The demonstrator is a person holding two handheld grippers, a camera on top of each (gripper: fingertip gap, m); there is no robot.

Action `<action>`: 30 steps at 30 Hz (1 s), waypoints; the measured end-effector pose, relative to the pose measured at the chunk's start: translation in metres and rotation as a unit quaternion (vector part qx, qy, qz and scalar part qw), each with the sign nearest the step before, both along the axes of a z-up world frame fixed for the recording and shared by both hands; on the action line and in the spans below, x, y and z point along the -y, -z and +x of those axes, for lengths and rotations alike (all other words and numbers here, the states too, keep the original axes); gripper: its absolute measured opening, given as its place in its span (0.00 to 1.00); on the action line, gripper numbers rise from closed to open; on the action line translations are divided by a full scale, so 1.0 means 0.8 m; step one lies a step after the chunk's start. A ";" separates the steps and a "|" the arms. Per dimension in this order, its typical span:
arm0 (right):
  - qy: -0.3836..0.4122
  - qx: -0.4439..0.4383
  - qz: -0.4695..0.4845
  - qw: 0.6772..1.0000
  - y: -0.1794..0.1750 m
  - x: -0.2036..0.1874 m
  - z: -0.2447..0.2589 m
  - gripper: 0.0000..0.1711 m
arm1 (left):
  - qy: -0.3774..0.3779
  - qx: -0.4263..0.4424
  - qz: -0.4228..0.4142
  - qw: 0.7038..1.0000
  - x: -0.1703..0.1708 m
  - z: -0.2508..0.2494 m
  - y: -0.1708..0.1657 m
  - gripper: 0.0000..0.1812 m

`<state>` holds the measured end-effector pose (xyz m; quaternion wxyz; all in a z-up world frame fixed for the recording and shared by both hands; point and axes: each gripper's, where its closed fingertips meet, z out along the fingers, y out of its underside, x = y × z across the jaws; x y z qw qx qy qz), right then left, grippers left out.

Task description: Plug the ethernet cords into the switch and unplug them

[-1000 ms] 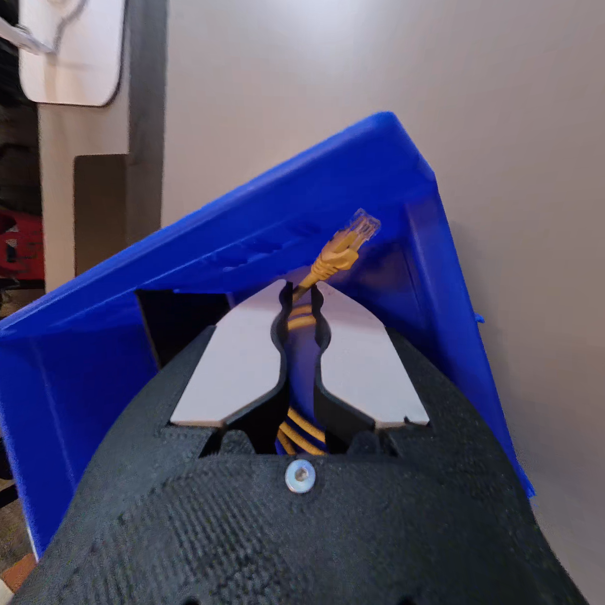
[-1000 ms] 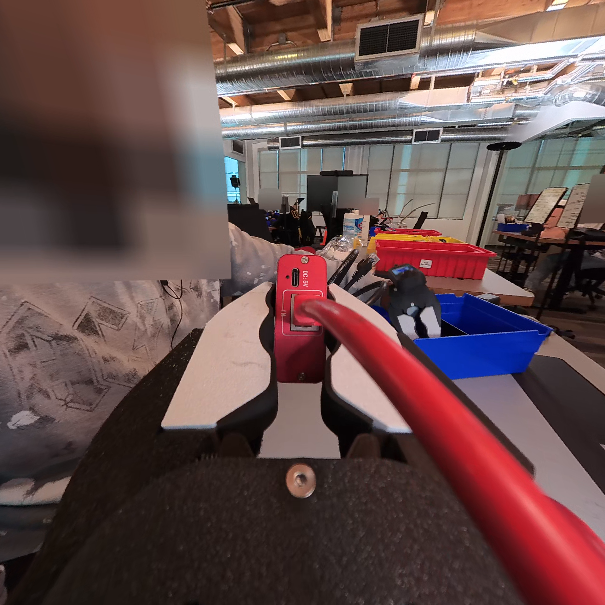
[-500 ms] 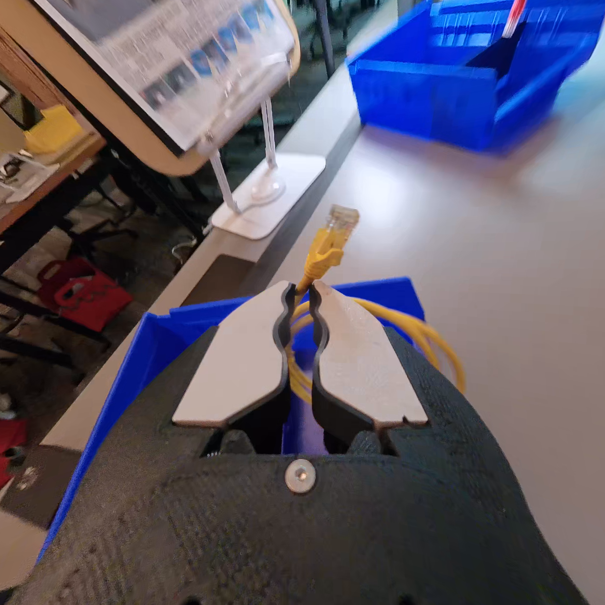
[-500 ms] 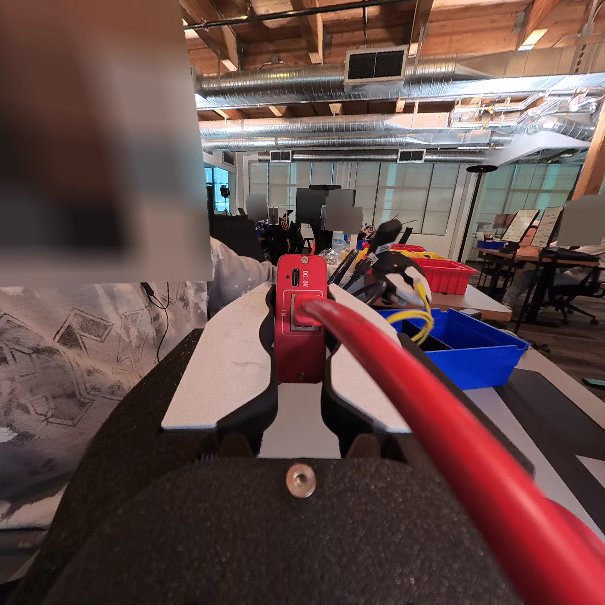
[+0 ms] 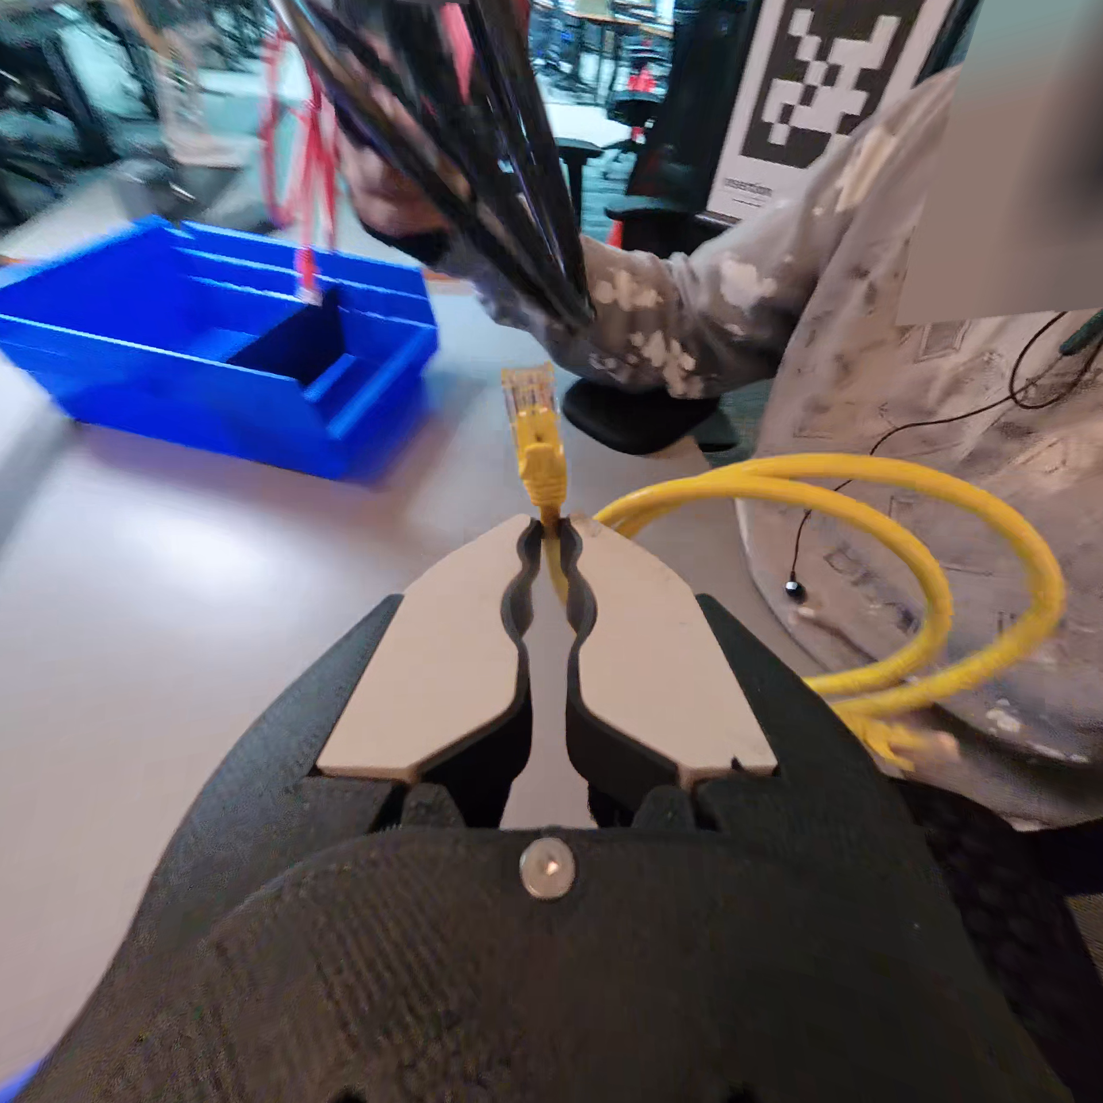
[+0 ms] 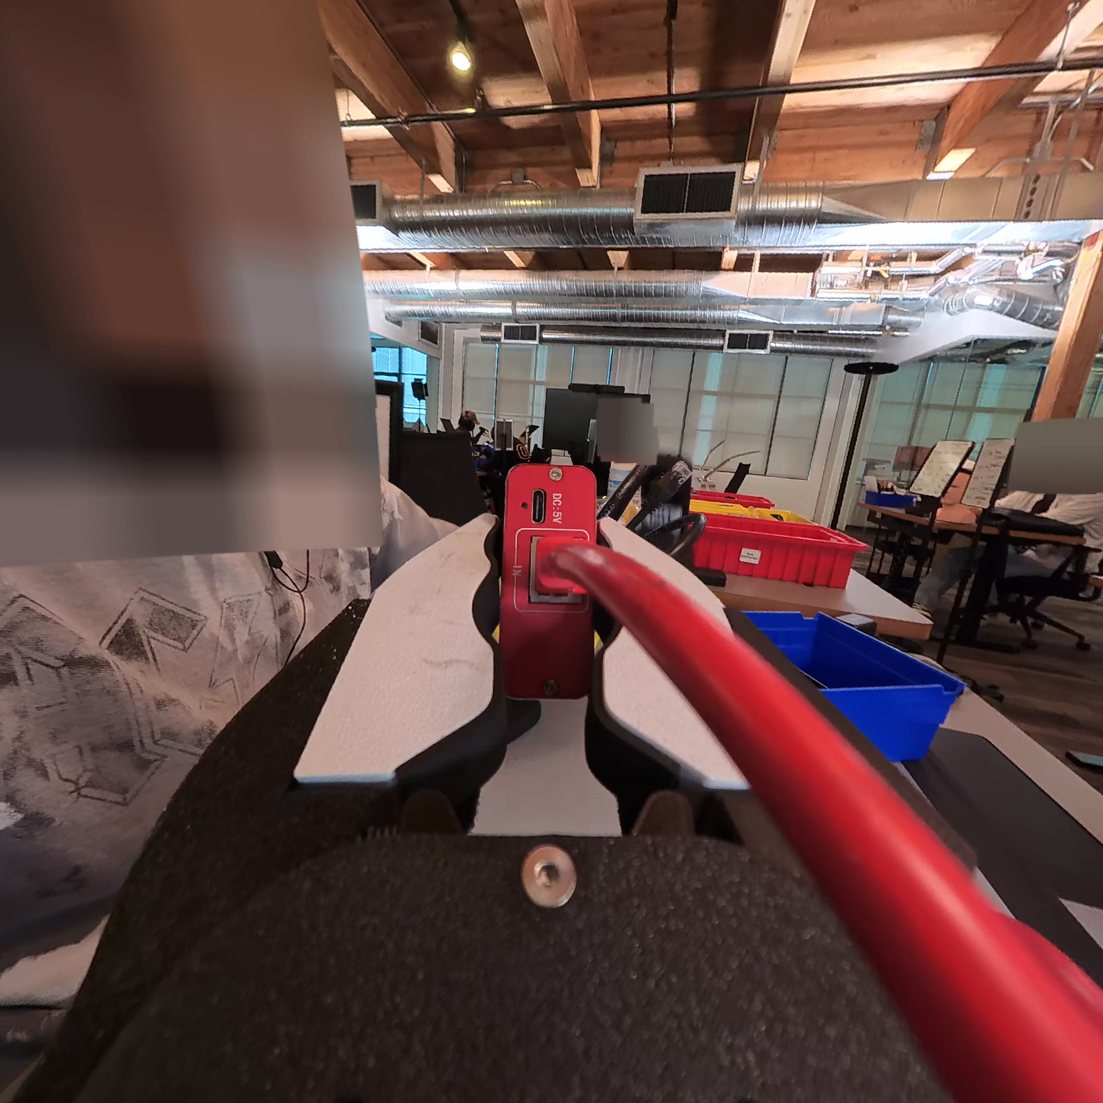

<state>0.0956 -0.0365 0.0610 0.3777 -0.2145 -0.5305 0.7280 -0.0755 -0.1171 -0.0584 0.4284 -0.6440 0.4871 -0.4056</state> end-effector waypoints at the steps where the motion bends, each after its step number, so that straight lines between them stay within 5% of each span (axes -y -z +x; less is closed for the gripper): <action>1: -0.003 0.000 0.000 1.000 0.000 0.001 0.001 0.16 | 0.015 -0.001 -0.018 1.000 0.002 0.021 0.020 0.03; 8: 0.000 0.019 -0.004 1.000 0.013 -0.011 0.001 0.16 | 0.066 0.032 -0.115 0.991 -0.008 0.119 0.108 0.03; 19: 0.030 0.163 0.024 0.986 0.085 -0.044 -0.005 0.15 | 0.069 0.122 -0.174 0.975 0.005 0.083 0.050 0.03; 24: -0.047 0.247 0.051 0.967 0.128 -0.006 -0.031 0.15 | 0.117 0.092 -0.224 0.963 0.030 0.114 0.026 0.03; 30: -0.143 0.231 0.035 0.962 0.132 0.035 -0.048 0.15 | 0.155 0.054 -0.312 0.936 0.030 0.162 0.054 0.03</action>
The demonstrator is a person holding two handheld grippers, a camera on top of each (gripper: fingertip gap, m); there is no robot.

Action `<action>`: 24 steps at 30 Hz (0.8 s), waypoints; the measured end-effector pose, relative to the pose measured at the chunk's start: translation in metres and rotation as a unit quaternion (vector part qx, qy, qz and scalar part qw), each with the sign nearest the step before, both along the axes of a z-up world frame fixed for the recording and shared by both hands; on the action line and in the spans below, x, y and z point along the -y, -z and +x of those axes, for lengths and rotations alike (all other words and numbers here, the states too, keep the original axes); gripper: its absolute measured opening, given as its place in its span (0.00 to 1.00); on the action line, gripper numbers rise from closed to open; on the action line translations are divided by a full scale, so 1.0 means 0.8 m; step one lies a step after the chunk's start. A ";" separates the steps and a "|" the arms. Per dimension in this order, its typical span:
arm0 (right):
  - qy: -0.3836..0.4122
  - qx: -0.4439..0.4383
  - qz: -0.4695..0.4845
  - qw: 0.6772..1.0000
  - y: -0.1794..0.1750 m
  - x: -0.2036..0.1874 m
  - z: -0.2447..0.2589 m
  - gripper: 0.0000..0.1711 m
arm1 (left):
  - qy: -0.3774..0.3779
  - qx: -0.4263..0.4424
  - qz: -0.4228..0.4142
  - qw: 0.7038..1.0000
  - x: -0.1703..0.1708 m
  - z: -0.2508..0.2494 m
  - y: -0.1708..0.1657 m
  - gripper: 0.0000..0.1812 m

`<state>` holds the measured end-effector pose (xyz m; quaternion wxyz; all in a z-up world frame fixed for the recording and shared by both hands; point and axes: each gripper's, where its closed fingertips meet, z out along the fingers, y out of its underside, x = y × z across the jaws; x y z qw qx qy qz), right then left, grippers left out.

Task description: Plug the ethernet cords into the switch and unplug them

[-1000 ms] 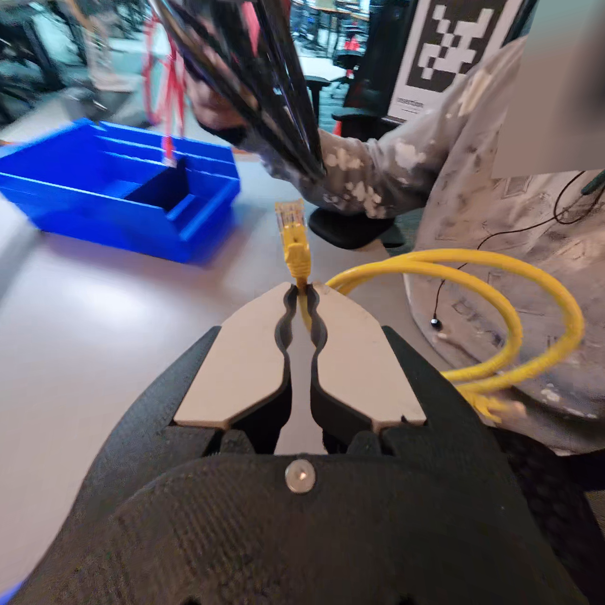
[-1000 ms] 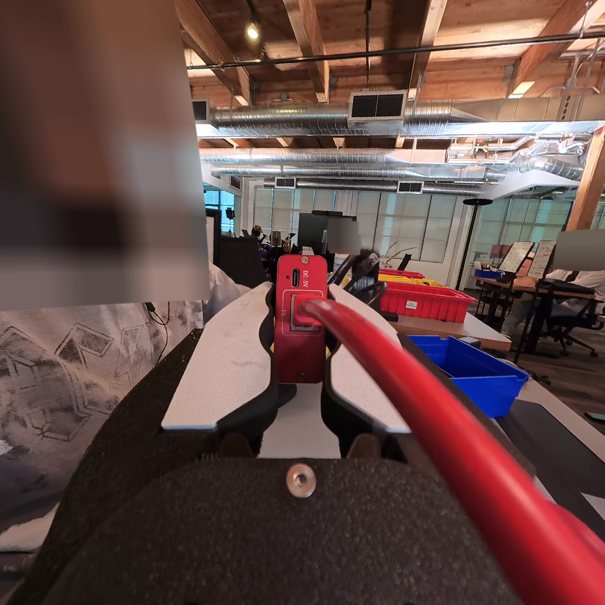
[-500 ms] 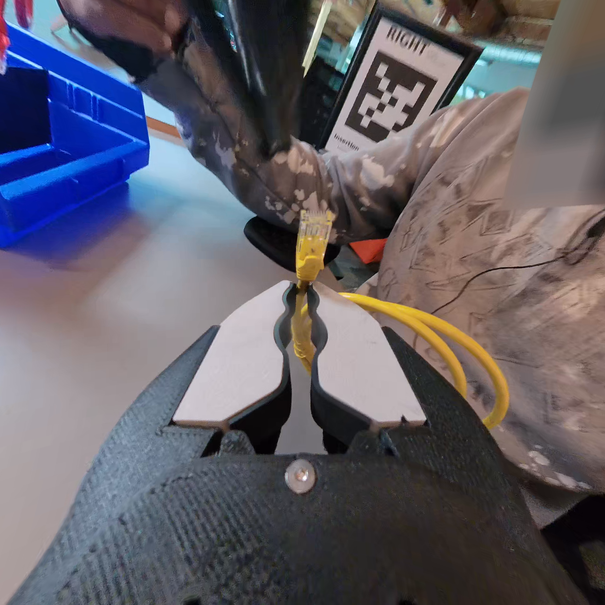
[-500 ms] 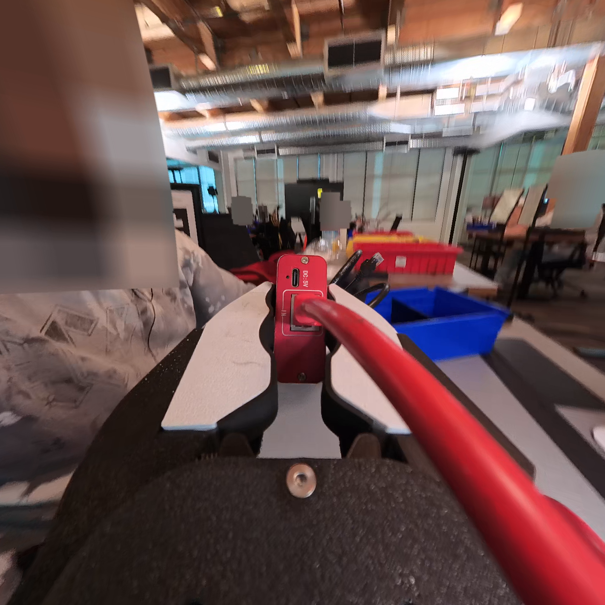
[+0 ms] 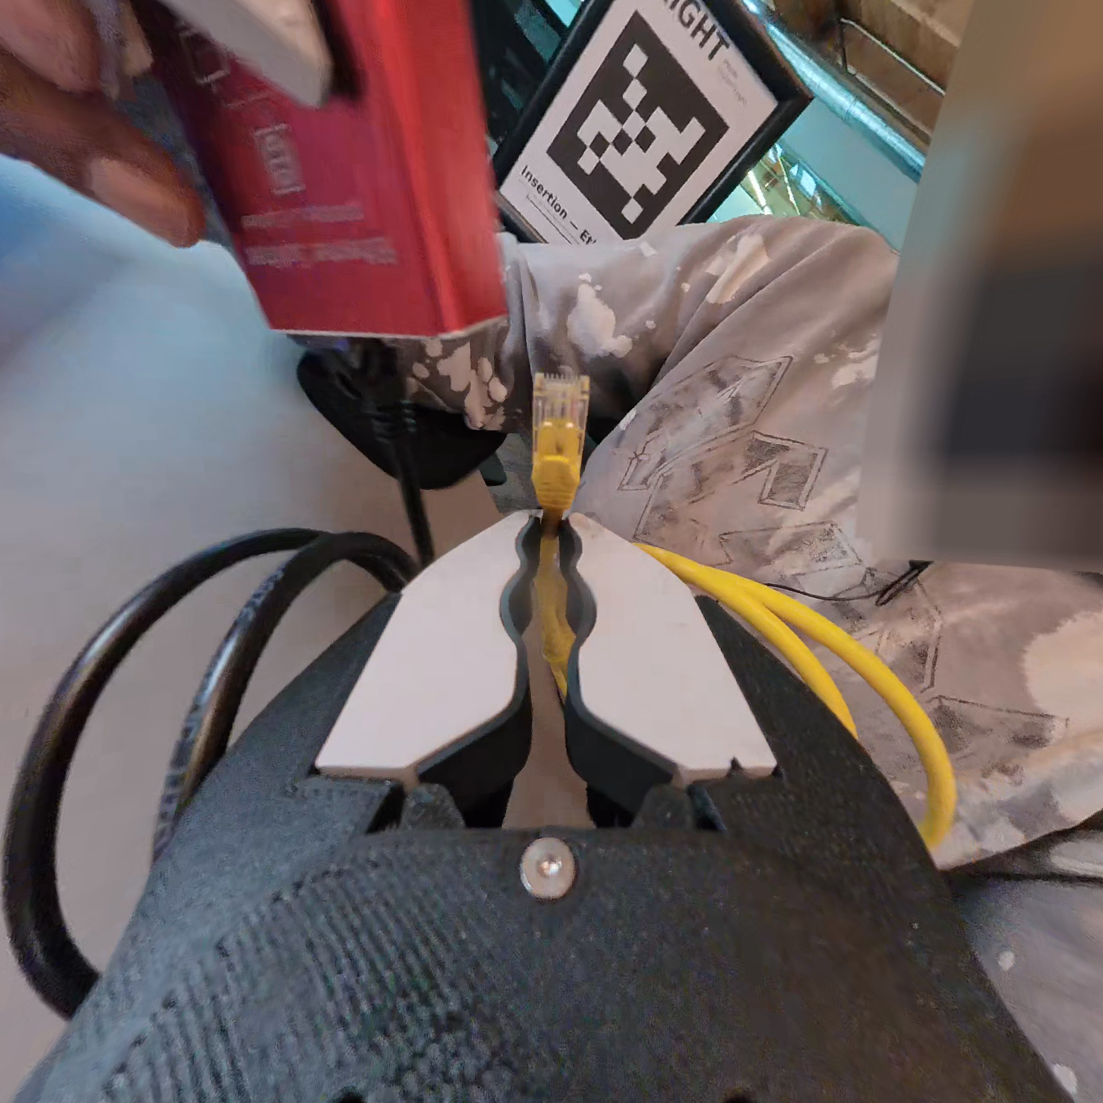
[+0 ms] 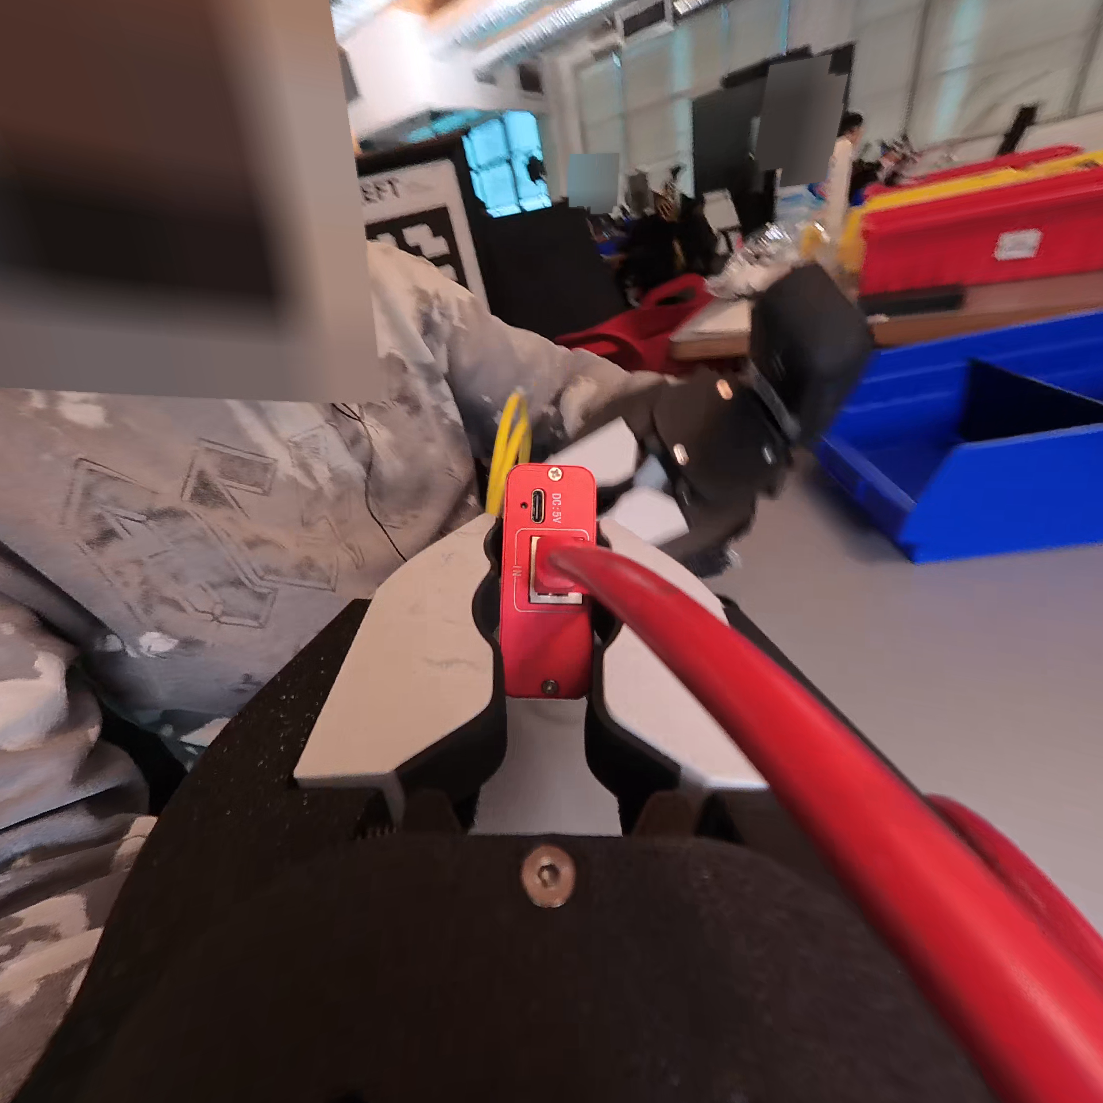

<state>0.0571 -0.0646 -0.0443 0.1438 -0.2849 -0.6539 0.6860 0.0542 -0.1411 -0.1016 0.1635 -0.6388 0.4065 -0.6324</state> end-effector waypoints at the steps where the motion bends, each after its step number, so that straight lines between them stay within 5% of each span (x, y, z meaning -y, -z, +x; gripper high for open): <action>1: -0.011 -0.008 -0.013 1.000 -0.003 0.003 0.000 0.15 | 0.000 0.000 -0.012 1.000 -0.003 0.004 0.003 0.04; 13: -0.097 -0.008 -0.092 0.991 0.001 0.017 0.002 0.15 | 0.077 0.072 -0.109 0.989 0.009 0.018 -0.001 0.03; 24: -0.090 -0.007 -0.093 0.992 0.001 0.009 0.005 0.17 | 0.045 0.093 -0.145 0.984 -0.007 0.008 0.002 0.03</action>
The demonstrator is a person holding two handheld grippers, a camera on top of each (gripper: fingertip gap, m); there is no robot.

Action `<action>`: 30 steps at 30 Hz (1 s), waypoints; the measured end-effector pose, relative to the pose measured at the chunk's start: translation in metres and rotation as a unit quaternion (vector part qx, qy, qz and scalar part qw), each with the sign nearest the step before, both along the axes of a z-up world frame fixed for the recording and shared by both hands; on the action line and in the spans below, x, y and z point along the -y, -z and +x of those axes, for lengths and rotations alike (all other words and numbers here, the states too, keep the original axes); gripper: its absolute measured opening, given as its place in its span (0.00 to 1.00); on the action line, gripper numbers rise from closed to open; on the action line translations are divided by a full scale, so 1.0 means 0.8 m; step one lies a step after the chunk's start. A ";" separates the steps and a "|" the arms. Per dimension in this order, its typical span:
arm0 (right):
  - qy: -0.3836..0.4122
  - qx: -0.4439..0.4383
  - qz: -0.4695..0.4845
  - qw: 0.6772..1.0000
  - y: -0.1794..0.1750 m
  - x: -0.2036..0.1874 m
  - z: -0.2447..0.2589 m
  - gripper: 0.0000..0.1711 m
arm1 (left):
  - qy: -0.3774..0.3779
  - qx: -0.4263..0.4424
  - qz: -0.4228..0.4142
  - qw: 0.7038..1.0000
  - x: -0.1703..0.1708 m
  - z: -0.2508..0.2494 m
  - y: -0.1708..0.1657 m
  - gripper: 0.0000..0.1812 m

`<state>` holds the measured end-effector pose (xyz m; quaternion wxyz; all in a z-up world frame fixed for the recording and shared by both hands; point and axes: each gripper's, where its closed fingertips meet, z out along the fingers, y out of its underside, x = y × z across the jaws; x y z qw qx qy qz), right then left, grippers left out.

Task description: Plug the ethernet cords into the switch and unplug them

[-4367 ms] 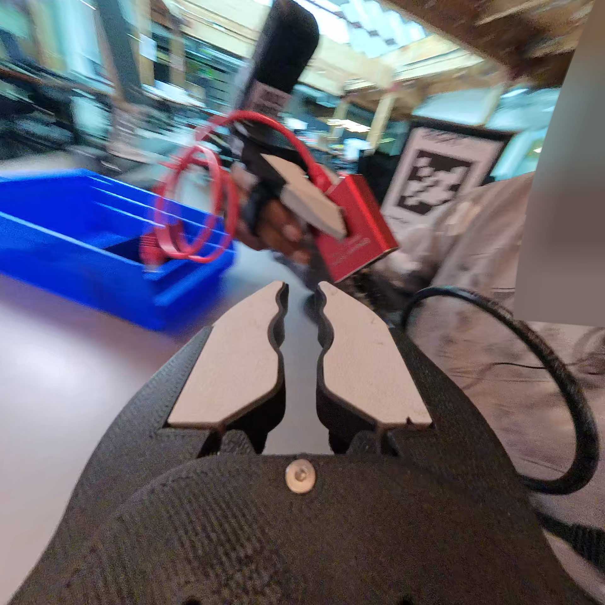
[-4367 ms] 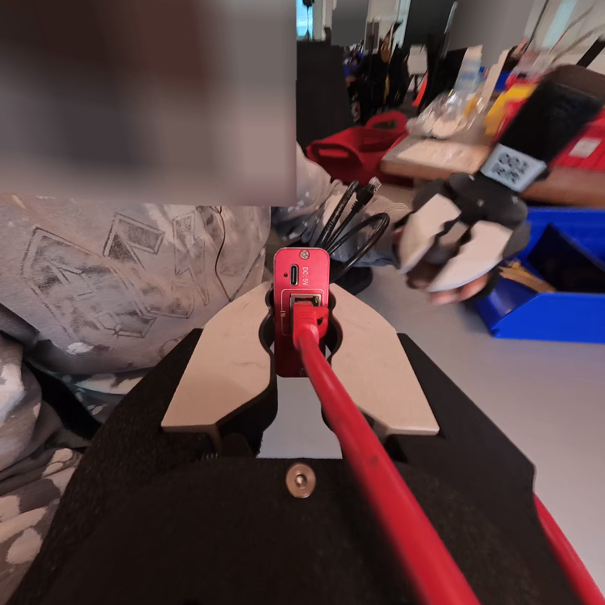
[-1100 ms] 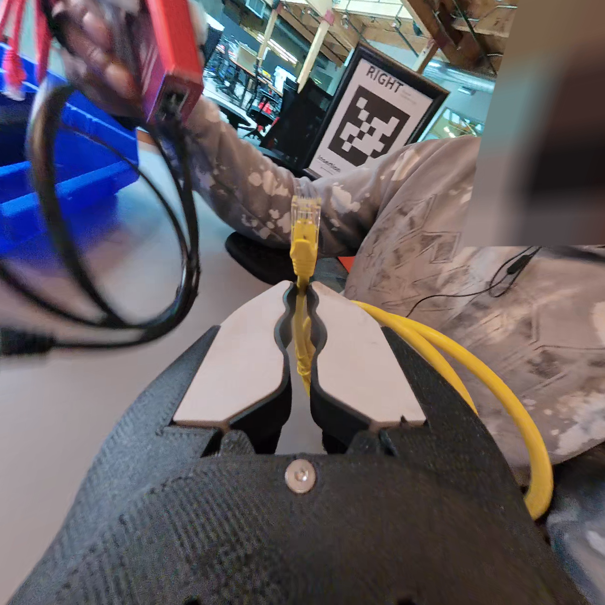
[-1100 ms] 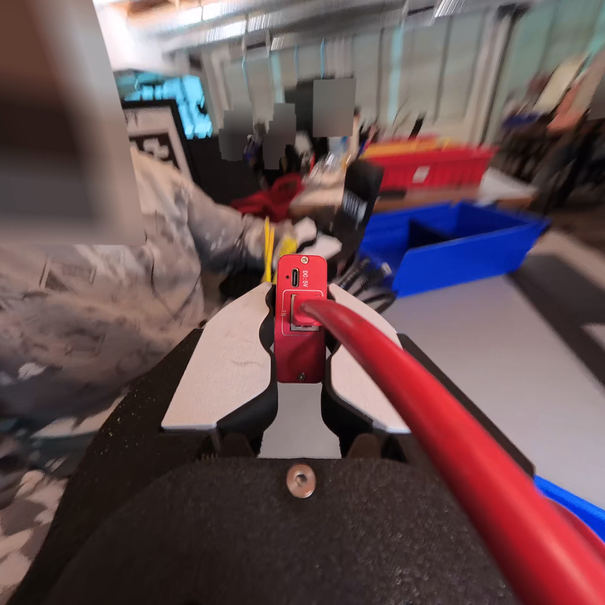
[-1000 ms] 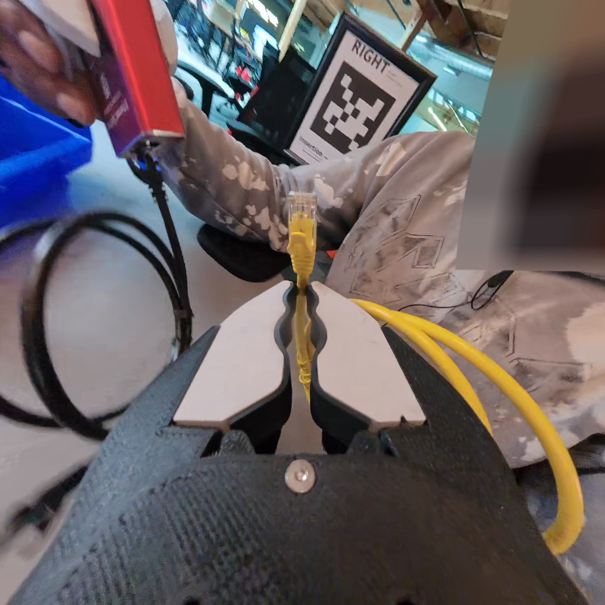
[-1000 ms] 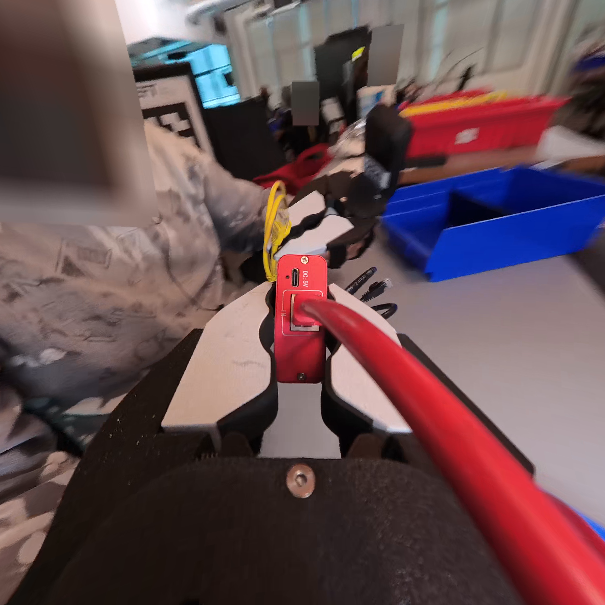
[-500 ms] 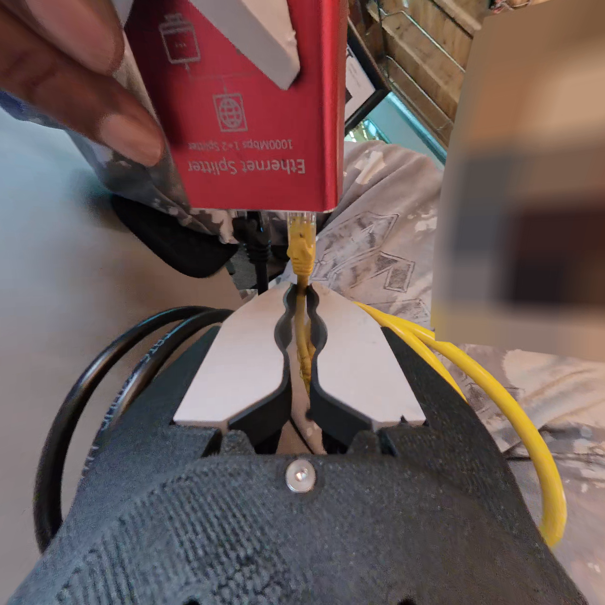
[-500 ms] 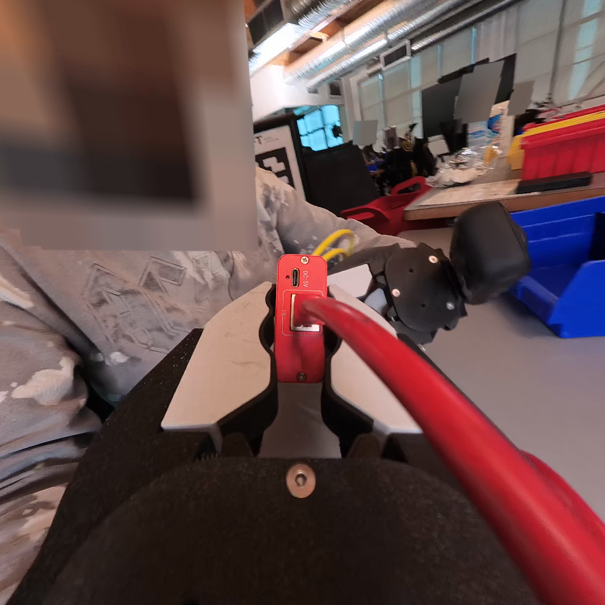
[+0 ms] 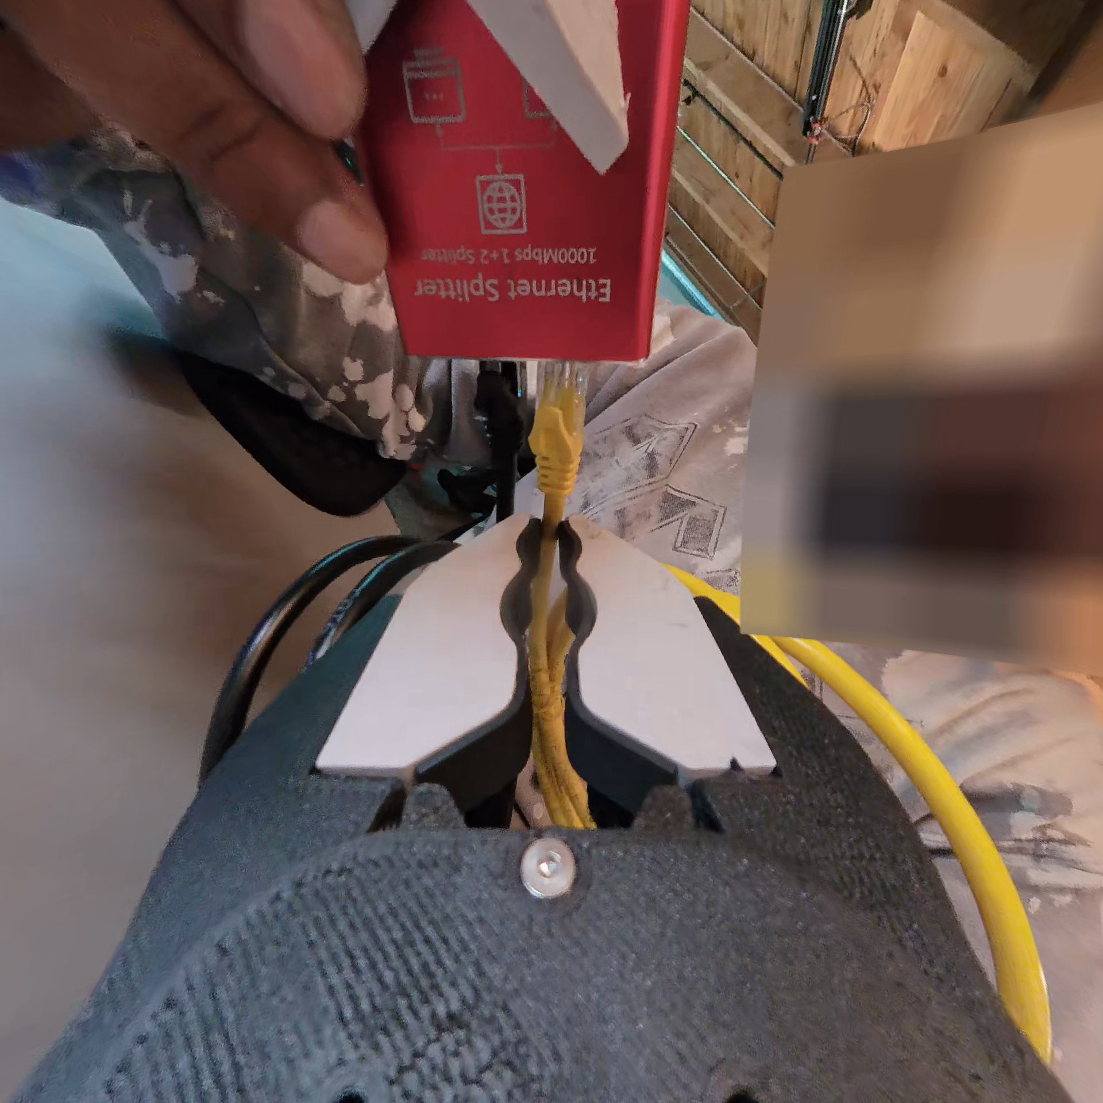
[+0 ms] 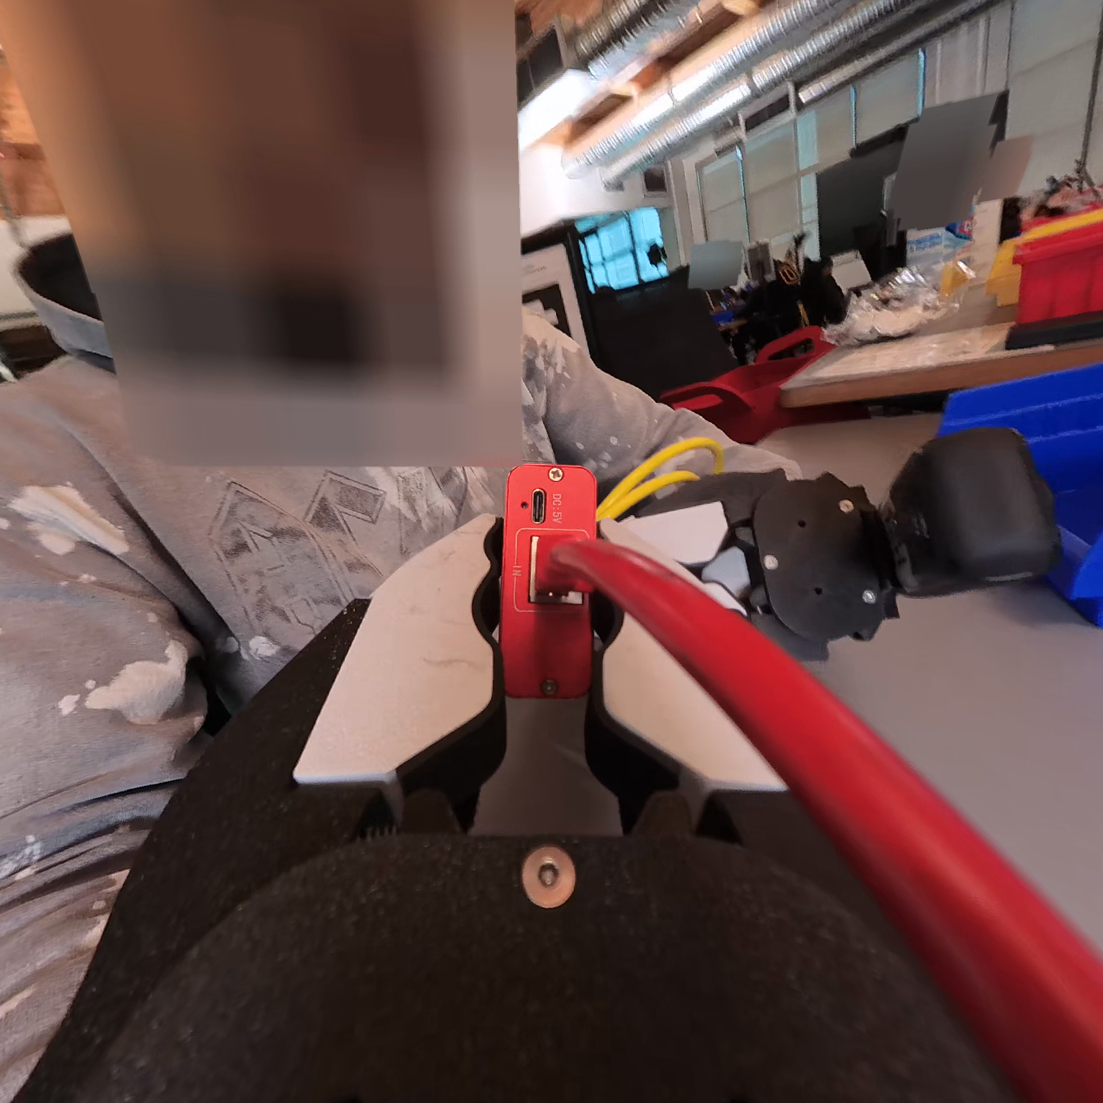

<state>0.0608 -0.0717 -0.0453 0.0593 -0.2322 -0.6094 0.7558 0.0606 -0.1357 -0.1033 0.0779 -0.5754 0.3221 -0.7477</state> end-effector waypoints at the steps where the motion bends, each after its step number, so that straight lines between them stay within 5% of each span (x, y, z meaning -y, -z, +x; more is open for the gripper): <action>1: 0.006 0.002 0.009 1.000 0.001 -0.001 0.000 0.17 | -0.003 -0.001 -0.002 1.000 -0.001 0.000 0.001 0.03; 15: 0.122 0.013 0.088 0.989 0.002 -0.025 -0.015 0.15 | -0.116 -0.009 0.004 0.993 -0.042 -0.019 0.001 0.03; 30: 0.096 0.090 0.074 0.989 0.026 -0.015 -0.029 0.16 | -0.125 -0.038 0.068 0.989 -0.038 -0.019 0.009 0.02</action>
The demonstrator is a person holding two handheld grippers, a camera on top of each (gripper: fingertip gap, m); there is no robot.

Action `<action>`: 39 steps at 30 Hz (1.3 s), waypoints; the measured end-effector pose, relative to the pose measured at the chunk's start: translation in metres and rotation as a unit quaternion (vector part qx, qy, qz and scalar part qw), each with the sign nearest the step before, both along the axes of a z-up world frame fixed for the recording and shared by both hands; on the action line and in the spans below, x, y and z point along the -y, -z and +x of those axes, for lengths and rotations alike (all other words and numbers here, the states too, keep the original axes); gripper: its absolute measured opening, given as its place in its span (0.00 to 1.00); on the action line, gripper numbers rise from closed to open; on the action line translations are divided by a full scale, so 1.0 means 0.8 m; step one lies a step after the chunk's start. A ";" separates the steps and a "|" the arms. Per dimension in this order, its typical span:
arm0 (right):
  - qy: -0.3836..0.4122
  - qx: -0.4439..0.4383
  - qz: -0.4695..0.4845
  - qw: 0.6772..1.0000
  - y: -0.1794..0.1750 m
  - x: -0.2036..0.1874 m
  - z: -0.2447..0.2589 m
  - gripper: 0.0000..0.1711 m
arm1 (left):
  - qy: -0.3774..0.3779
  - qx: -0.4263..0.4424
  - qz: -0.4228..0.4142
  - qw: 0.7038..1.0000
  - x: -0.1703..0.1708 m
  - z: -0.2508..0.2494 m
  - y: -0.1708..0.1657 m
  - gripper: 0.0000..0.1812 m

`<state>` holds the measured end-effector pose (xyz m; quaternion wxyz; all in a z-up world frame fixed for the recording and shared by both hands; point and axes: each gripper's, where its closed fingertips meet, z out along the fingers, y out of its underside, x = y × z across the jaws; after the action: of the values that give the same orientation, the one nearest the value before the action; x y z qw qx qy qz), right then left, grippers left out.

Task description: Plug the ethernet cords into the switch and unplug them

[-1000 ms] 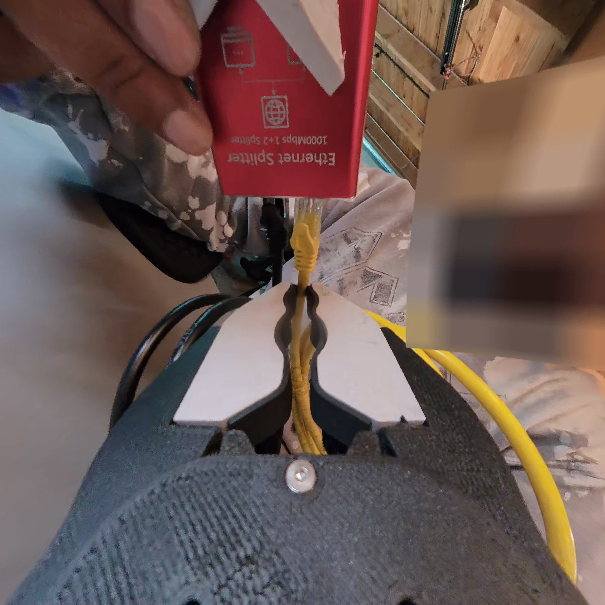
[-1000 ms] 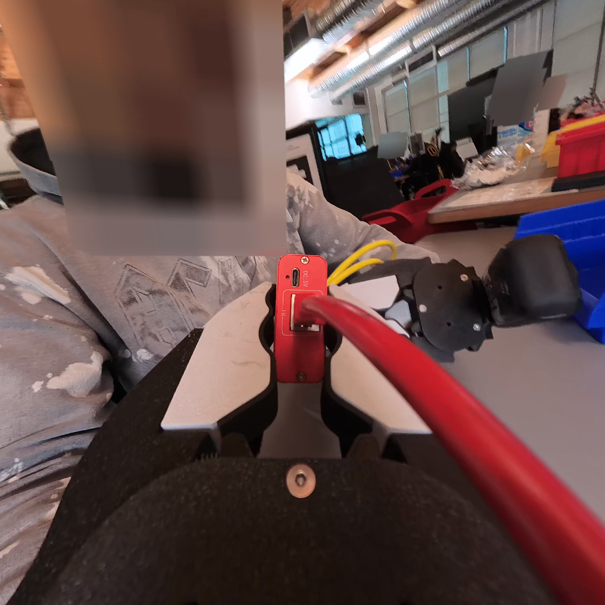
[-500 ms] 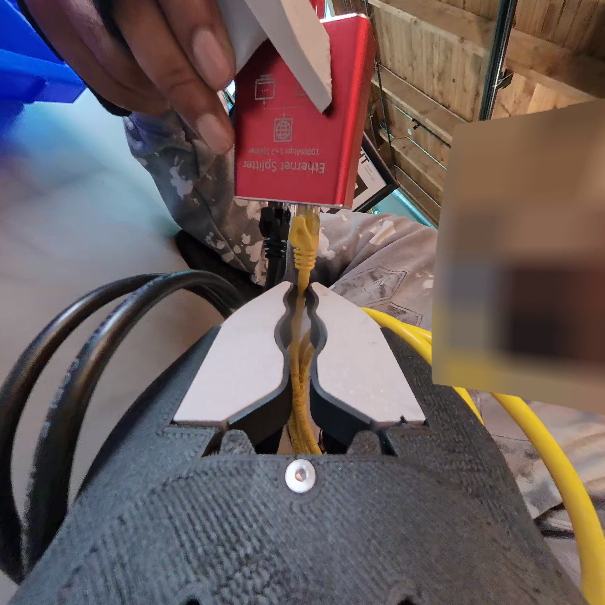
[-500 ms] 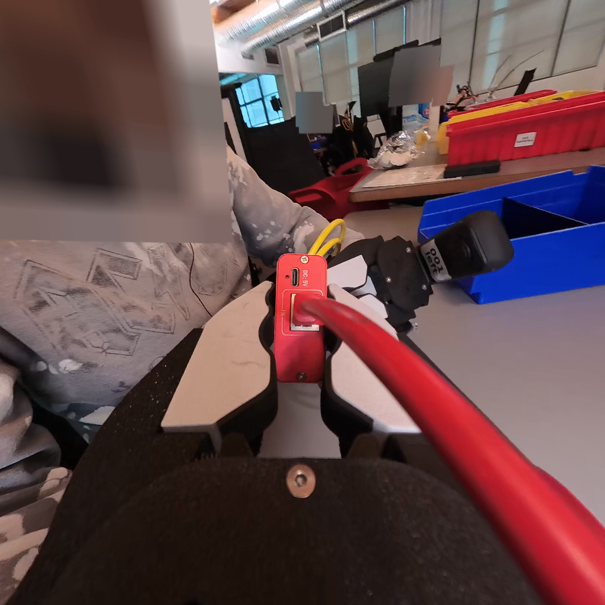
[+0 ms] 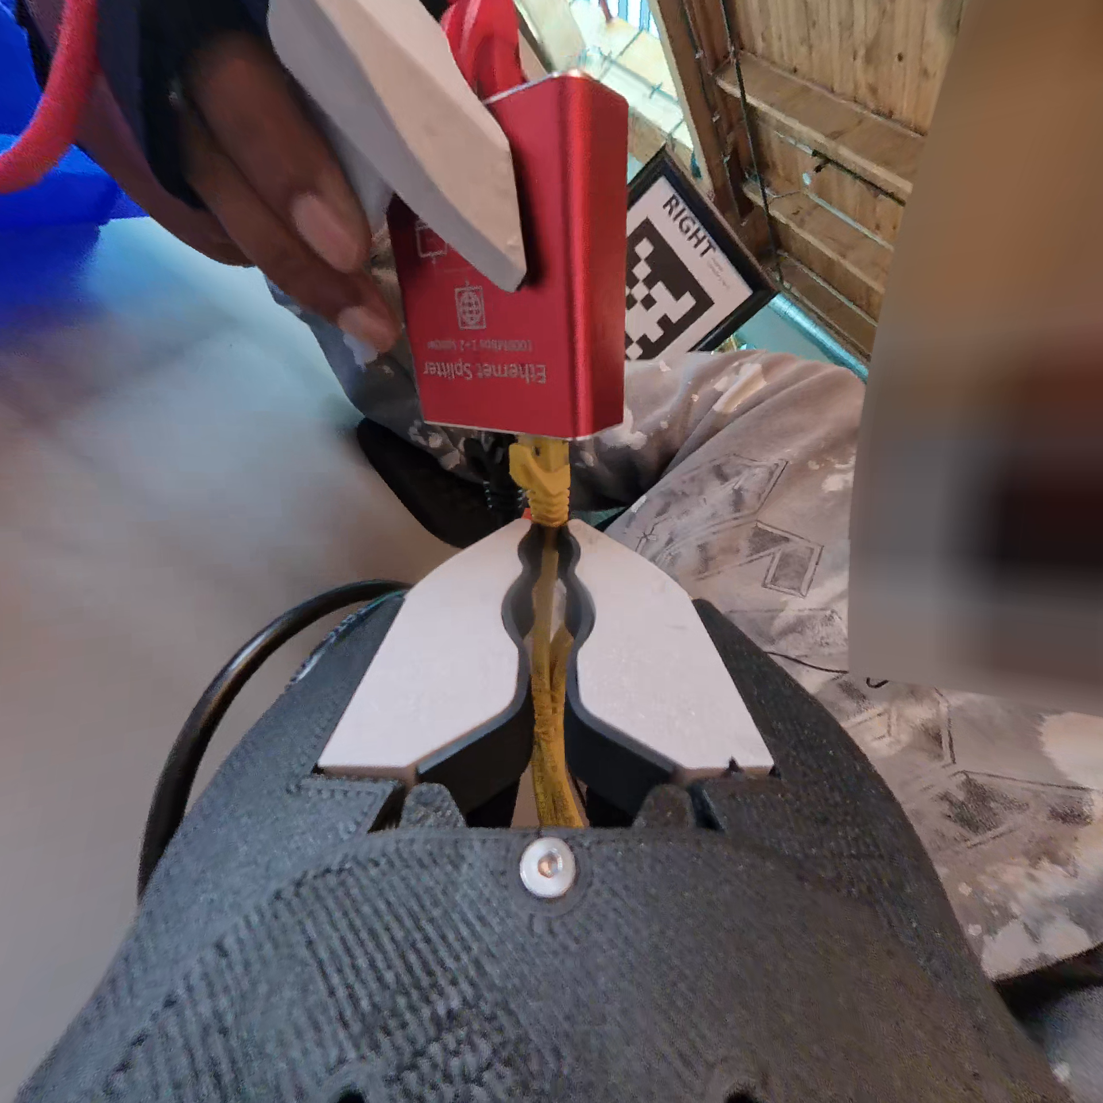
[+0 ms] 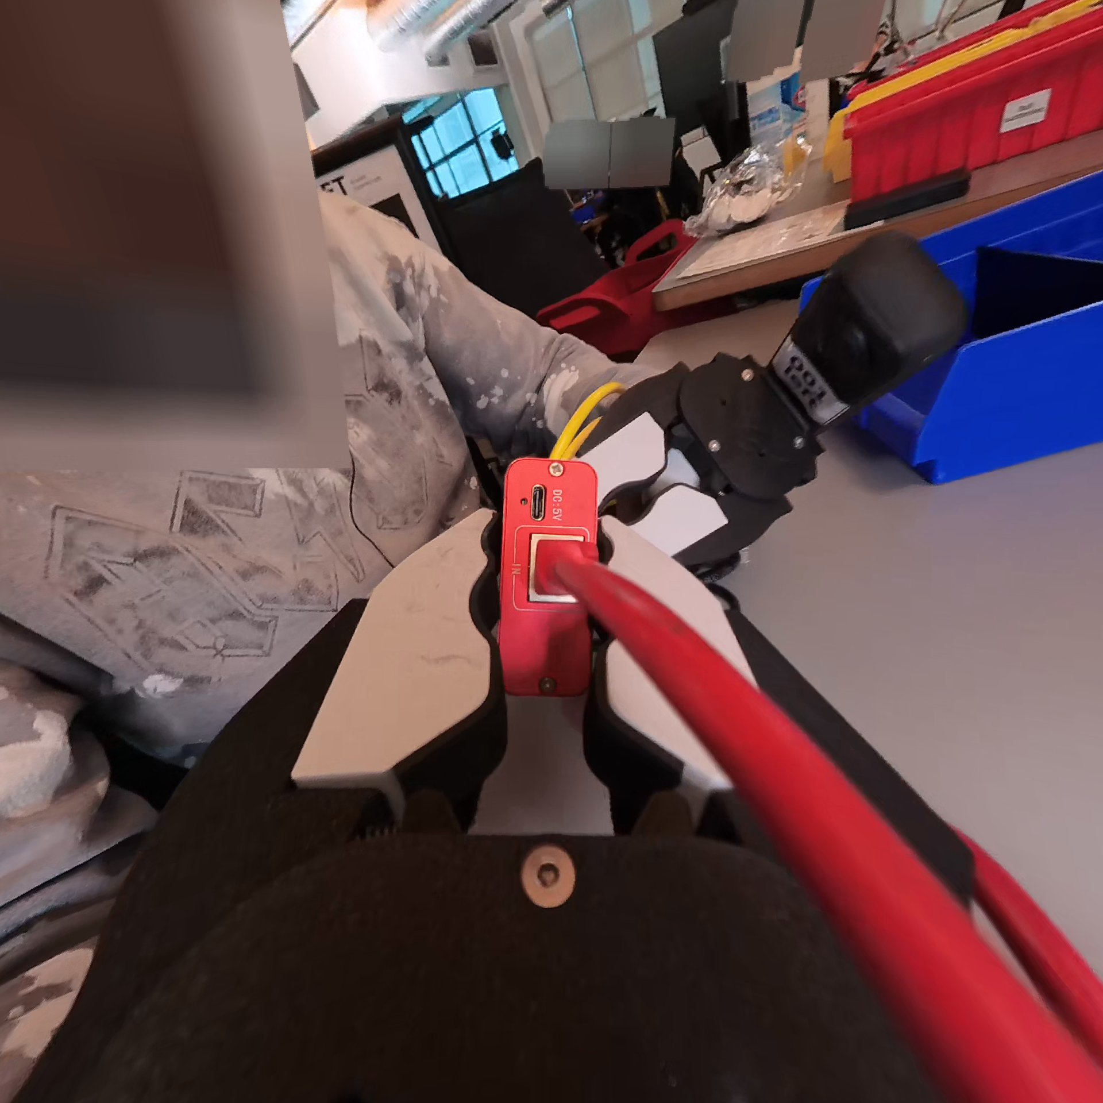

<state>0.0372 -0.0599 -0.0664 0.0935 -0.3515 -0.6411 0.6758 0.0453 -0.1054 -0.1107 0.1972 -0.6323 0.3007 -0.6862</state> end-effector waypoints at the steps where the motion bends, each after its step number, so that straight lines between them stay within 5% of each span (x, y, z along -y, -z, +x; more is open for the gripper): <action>1: -0.005 0.004 0.000 1.000 0.002 0.003 -0.001 0.16 | 0.002 -0.008 0.006 1.000 0.002 0.000 0.003 0.02; 7: 0.016 0.014 0.024 0.999 0.005 -0.002 -0.005 0.15 | -0.026 -0.036 0.050 0.998 -0.007 -0.006 0.011 0.03; 12: 0.056 0.008 0.099 0.993 0.004 -0.011 -0.005 0.15 | -0.125 -0.085 0.143 0.978 -0.044 -0.034 0.012 0.06; 17: 0.066 0.016 0.144 0.987 -0.004 -0.010 0.003 0.16 | -0.295 -0.102 0.223 0.923 -0.089 -0.096 -0.025 0.07; 21: 0.062 0.007 0.156 0.986 -0.016 0.004 0.002 0.15 | -0.329 -0.093 0.273 0.899 -0.085 -0.107 -0.059 0.07; 27: 0.016 0.038 0.200 0.979 -0.002 0.033 0.007 0.15 | -0.471 -0.162 0.371 0.784 -0.127 -0.181 -0.095 0.10; 33: 0.056 0.059 0.235 0.969 0.003 0.022 -0.004 0.15 | -0.279 -0.096 0.340 0.893 -0.055 -0.087 -0.120 0.20; 39: 0.109 0.045 0.242 0.963 -0.012 0.008 -0.011 0.15 | -0.213 -0.212 0.392 0.869 -0.036 -0.011 -0.074 0.31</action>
<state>0.0288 -0.0661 -0.0566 0.2198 -0.4161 -0.7467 0.4701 0.0362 -0.0766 -0.0516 0.5016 -0.6819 0.4378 -0.3027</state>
